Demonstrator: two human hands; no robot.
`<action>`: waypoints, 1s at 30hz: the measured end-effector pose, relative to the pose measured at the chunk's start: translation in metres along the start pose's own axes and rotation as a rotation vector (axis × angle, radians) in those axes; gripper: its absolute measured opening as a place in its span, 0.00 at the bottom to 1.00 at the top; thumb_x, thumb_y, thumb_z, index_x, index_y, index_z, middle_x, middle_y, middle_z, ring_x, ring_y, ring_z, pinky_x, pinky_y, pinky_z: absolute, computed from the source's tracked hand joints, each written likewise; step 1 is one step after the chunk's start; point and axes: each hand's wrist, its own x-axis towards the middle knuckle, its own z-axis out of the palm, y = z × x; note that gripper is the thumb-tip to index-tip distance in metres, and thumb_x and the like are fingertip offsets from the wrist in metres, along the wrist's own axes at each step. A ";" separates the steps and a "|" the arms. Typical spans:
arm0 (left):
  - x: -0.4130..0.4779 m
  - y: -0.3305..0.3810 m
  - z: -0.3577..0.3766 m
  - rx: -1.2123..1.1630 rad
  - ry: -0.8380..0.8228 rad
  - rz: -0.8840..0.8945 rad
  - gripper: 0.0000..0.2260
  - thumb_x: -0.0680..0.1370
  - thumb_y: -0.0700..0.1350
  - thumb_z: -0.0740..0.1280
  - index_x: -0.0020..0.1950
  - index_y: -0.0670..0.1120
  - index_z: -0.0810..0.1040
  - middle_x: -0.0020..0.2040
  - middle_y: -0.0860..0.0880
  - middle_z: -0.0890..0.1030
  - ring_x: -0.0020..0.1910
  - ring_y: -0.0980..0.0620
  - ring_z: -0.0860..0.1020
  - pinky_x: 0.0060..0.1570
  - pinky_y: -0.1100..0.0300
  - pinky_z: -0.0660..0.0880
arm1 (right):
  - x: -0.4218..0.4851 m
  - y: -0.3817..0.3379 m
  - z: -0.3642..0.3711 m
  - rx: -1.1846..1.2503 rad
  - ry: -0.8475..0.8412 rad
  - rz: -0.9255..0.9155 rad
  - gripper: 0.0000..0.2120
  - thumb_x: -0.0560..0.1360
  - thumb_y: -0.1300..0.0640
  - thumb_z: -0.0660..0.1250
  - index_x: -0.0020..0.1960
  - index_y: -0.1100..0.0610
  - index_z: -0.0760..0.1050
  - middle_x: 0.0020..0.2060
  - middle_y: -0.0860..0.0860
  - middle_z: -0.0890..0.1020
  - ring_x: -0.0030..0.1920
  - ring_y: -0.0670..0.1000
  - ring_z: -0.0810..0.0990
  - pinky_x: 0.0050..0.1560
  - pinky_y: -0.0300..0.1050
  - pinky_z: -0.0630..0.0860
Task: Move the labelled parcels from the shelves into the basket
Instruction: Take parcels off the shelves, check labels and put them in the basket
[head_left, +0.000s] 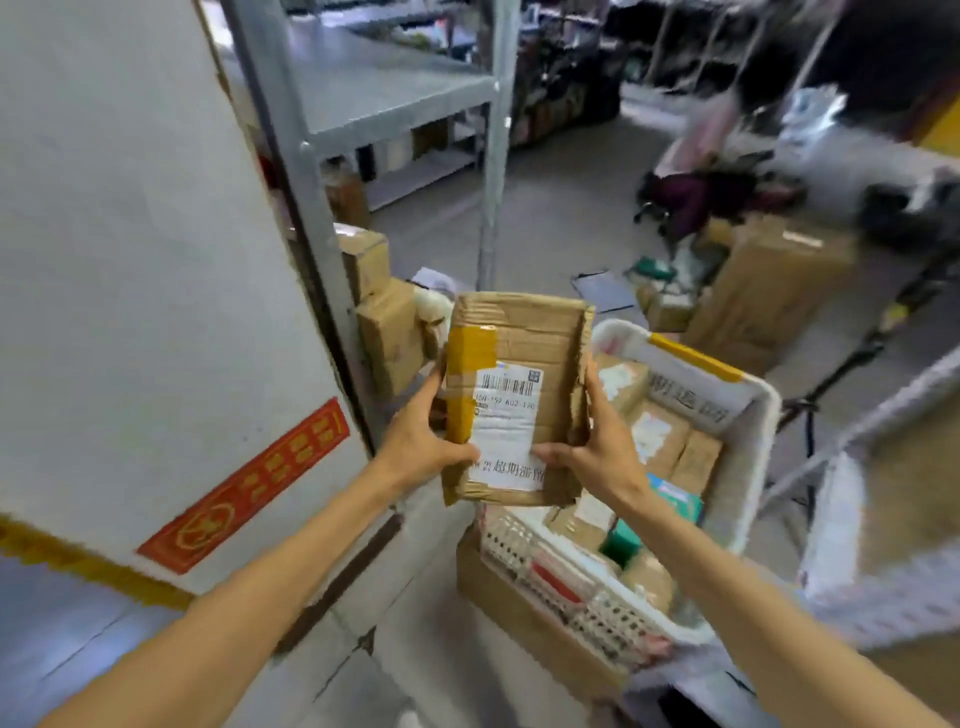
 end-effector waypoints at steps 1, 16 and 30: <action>0.013 0.004 0.008 -0.003 -0.071 0.020 0.46 0.66 0.35 0.77 0.77 0.53 0.55 0.56 0.58 0.76 0.55 0.57 0.77 0.51 0.65 0.75 | -0.002 0.006 -0.009 -0.006 0.057 0.038 0.55 0.62 0.64 0.80 0.78 0.46 0.51 0.64 0.30 0.65 0.64 0.35 0.64 0.59 0.23 0.62; 0.163 0.015 0.174 0.001 -0.589 -0.014 0.47 0.68 0.34 0.74 0.77 0.58 0.51 0.63 0.51 0.75 0.53 0.57 0.77 0.39 0.68 0.78 | 0.012 0.125 -0.095 0.071 0.500 0.476 0.56 0.64 0.69 0.76 0.78 0.40 0.46 0.54 0.32 0.70 0.52 0.38 0.75 0.44 0.28 0.73; 0.331 -0.068 0.321 0.087 -0.798 -0.238 0.49 0.64 0.28 0.73 0.77 0.56 0.56 0.47 0.52 0.81 0.45 0.54 0.80 0.40 0.63 0.79 | 0.114 0.287 -0.126 0.080 0.555 0.870 0.49 0.64 0.69 0.75 0.76 0.46 0.57 0.59 0.44 0.74 0.62 0.47 0.72 0.62 0.44 0.69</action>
